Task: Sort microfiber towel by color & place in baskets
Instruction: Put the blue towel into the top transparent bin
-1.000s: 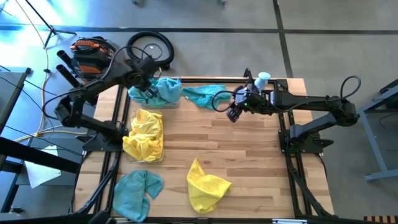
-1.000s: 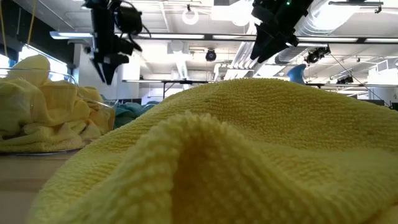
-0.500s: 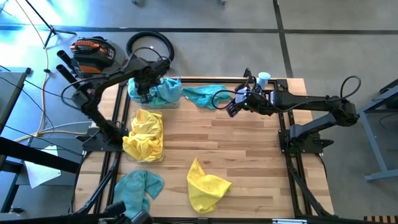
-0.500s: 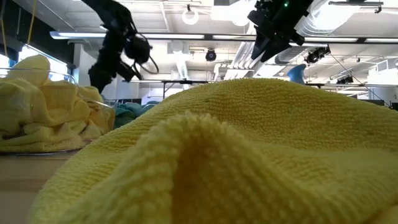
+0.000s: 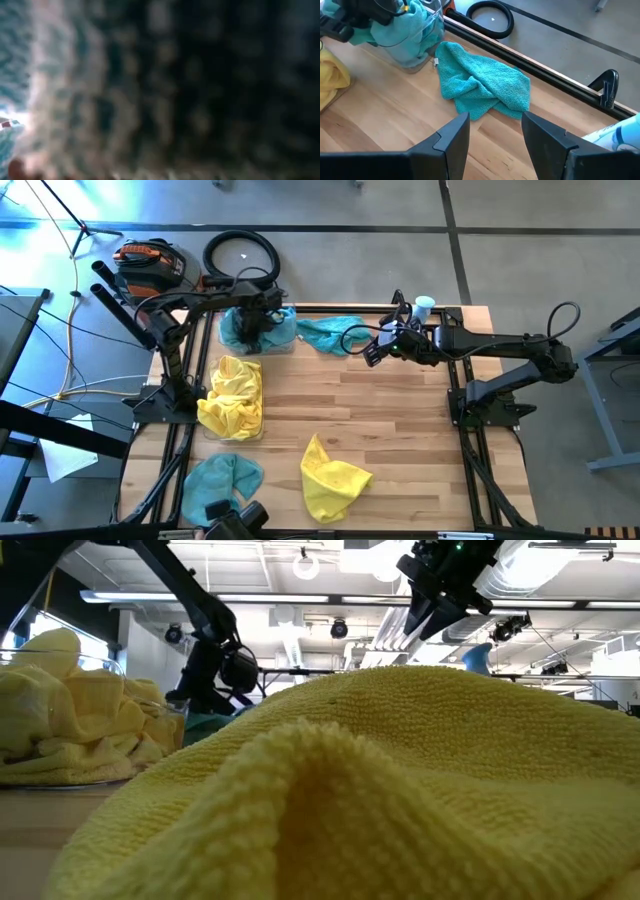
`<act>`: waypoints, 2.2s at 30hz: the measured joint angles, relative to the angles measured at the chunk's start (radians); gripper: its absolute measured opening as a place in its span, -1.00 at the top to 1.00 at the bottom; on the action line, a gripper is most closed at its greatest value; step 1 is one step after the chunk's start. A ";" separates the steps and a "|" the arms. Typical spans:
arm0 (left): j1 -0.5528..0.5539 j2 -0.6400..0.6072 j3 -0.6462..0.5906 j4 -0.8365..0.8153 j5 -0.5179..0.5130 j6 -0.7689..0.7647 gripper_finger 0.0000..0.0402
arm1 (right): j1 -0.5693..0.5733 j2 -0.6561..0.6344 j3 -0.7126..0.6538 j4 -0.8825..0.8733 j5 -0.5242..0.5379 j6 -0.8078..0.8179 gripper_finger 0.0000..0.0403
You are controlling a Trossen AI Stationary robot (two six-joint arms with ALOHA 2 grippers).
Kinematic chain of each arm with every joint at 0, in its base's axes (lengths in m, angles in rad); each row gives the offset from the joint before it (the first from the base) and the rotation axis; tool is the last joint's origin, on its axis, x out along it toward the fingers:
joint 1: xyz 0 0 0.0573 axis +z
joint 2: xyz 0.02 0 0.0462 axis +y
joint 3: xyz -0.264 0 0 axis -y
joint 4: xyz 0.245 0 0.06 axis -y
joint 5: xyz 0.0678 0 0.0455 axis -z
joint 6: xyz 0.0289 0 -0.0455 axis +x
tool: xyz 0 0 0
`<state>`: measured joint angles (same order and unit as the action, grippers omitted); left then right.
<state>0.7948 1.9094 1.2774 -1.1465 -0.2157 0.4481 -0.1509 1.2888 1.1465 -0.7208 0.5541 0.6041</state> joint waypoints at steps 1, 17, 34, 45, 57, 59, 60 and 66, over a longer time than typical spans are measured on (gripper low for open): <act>0.000 0.006 0.000 0.001 0.000 0.000 0.63 | 0.000 0.000 0.000 0.000 0.000 0.001 0.11; 0.042 -0.088 -0.001 -0.086 -0.056 -0.074 0.63 | 0.000 0.000 0.000 0.000 0.000 -0.026 0.11; -0.127 -0.429 -0.001 -0.184 0.010 -0.423 0.63 | 0.000 0.000 0.000 -0.001 -0.012 -0.106 0.11; -0.603 -0.607 -0.001 -0.196 0.029 -1.223 0.63 | 0.000 0.000 0.000 -0.004 -0.074 -0.148 0.11; -1.191 -0.616 0.000 -0.195 0.028 -2.103 0.63 | 0.000 0.000 0.000 -0.005 -0.117 -0.234 0.11; -1.269 -0.588 0.000 -0.196 0.039 -2.211 0.63 | 0.000 0.000 0.000 -0.005 -0.117 -0.246 0.11; -1.305 -0.572 0.000 -0.196 0.046 -2.251 0.63 | 0.000 0.000 0.000 -0.005 -0.117 -0.247 0.11; -1.457 -0.463 0.000 -0.195 0.126 -2.416 0.63 | 0.000 0.000 0.000 -0.005 -0.117 -0.247 0.11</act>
<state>-0.6618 1.4463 1.2778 -1.3411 -0.0899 -1.9680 -0.1505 1.2888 1.1465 -0.7254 0.4370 0.3573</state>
